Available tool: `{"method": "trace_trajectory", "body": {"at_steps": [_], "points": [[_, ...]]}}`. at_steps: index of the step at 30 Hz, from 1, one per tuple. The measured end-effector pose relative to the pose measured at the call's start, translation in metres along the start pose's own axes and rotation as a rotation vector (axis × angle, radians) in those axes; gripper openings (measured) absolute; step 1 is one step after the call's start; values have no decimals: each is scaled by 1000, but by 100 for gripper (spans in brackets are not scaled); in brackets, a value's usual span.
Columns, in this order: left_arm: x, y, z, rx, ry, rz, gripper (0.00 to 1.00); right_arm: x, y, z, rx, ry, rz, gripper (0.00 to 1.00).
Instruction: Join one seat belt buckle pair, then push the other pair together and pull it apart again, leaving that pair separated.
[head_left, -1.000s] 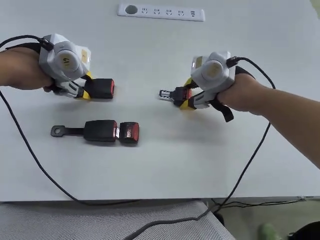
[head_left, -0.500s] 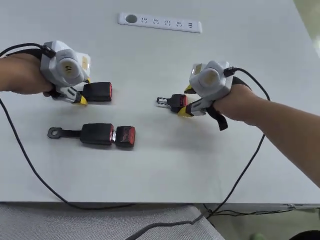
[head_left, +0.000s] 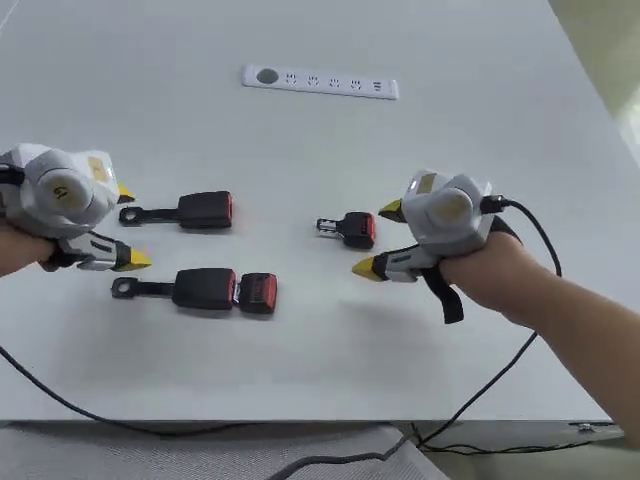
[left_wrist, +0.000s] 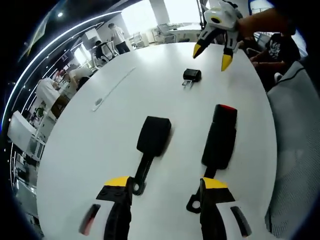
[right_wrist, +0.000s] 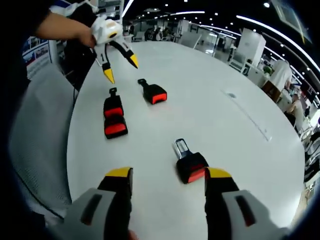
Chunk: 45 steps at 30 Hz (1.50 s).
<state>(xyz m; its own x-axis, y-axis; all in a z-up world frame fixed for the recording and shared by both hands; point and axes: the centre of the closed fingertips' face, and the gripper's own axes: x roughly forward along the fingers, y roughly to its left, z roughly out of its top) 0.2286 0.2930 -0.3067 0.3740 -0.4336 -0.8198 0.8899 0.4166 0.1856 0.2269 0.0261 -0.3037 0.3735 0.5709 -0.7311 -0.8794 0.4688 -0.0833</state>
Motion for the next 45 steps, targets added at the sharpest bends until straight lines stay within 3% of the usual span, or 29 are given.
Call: {"method": "trace_trajectory", "body": {"at_steps": [5, 9, 14, 17, 20, 24, 30, 34, 45], "points": [[-25, -26, -4, -38, -29, 5, 68, -6, 15, -4, 3, -25, -23, 70], [-36, -29, -15, -108, -43, 29, 74, -11, 16, -14, 28, -19, -81, 86], [-45, -35, -33, -156, -28, 42, 81, -20, 18, -23, 76, -21, -85, 88], [-52, -37, -42, -210, -33, 50, 81, -26, 20, -25, 94, -19, -94, 88], [-57, -37, -49, -225, -38, 56, 83, -31, 23, -26, 102, -25, -98, 89], [-63, -29, -62, -277, -37, 88, 86, -35, 26, -27, 121, -34, -109, 91], [-75, -22, -66, -358, -75, 128, 93, -41, 30, -23, 129, -41, -123, 94], [-78, -27, -71, -368, -74, 123, 100, -44, 29, -22, 133, -46, -139, 100], [-84, -34, -73, -379, -86, 143, 100, -46, 33, -18, 163, -68, -161, 100]]}}
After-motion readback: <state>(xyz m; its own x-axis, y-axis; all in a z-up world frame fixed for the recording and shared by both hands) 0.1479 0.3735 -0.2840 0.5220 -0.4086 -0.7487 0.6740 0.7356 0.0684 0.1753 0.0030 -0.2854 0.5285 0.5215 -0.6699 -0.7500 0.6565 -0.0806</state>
